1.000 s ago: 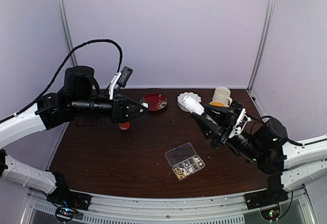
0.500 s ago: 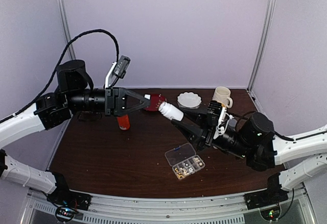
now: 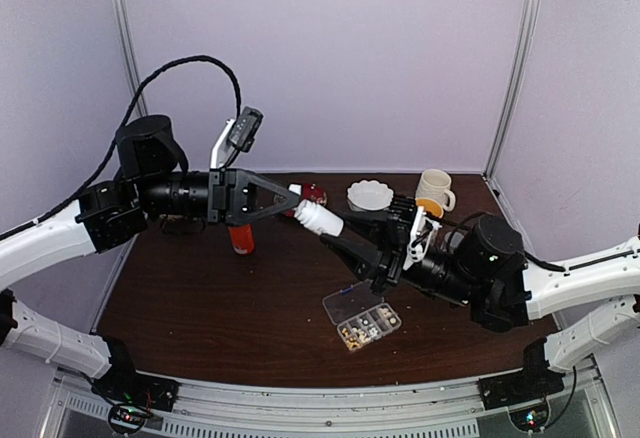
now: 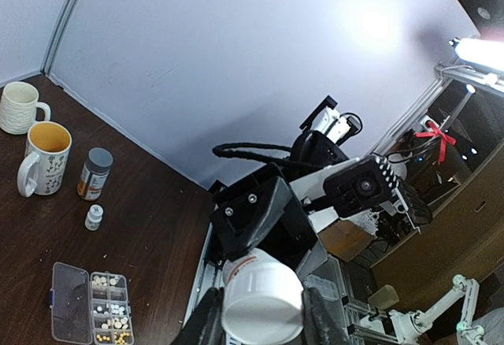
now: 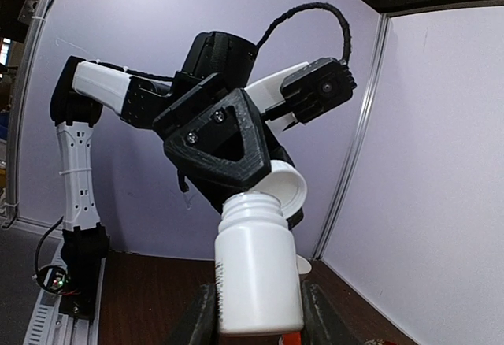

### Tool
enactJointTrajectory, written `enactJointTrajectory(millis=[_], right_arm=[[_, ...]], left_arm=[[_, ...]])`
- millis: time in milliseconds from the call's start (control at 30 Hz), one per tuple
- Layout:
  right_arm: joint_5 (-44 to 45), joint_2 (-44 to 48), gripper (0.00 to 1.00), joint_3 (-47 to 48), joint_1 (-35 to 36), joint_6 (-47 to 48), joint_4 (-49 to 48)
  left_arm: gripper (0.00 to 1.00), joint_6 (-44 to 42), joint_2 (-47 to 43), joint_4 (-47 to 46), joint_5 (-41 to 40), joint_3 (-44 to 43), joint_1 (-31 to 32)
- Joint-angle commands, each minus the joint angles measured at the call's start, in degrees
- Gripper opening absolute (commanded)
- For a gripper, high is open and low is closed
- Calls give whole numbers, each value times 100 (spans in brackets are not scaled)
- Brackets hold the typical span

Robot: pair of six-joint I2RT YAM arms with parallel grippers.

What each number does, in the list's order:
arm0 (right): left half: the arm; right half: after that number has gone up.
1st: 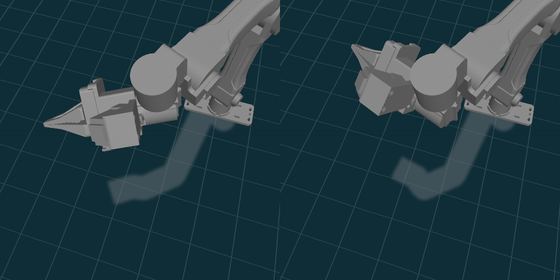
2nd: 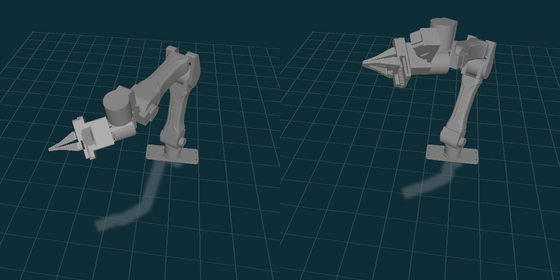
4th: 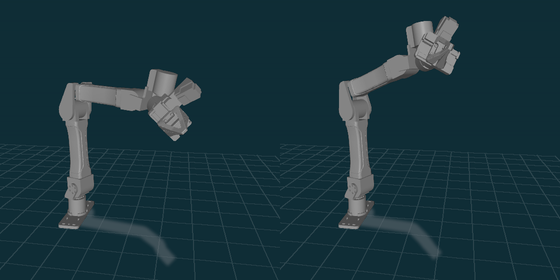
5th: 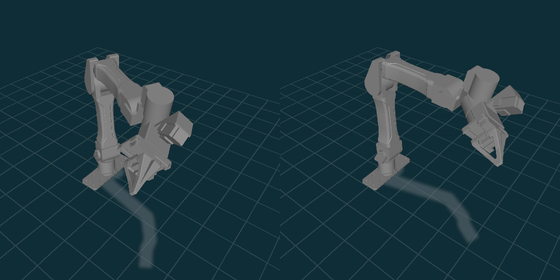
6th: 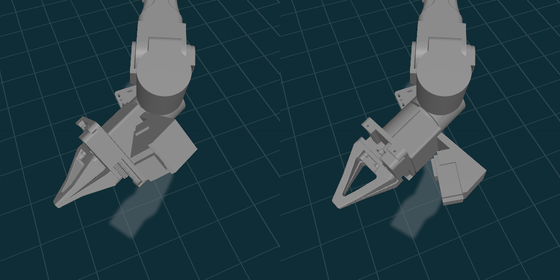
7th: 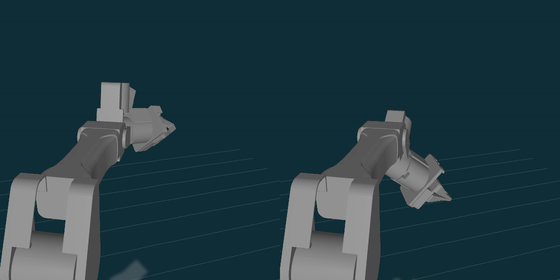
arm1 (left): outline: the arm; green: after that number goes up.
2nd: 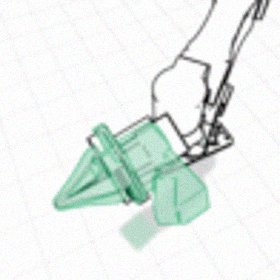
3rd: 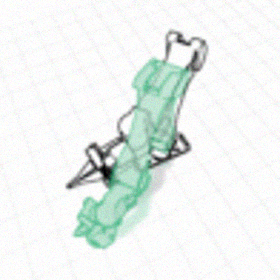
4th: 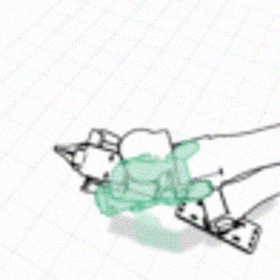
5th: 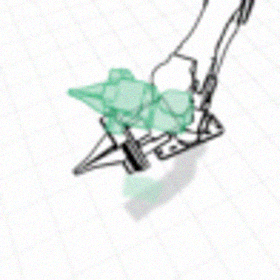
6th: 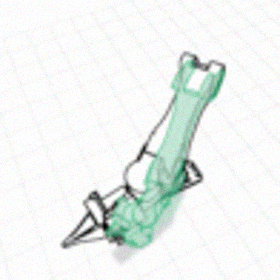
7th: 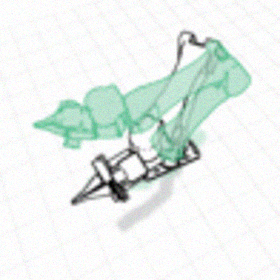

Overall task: Sort the pills into containers
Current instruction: Screw the lid of the pill bottle onto the pill bottle.

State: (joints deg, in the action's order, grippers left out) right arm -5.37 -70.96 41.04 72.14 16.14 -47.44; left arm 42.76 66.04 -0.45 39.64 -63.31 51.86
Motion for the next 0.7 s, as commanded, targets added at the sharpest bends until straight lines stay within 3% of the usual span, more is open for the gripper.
enactJointTrajectory(millis=[0, 333, 667], right_arm=[[33, 12, 0, 125, 36, -42, -252], [184, 81, 0, 39, 37, -5, -298], [57, -58, 0, 561, 30, 50, 861]], left_arm=[[15, 32, 81, -267, 159, 42, 17], [15, 38, 130, -267, 220, 47, 18], [15, 161, 211, -438, 570, 64, 26]])
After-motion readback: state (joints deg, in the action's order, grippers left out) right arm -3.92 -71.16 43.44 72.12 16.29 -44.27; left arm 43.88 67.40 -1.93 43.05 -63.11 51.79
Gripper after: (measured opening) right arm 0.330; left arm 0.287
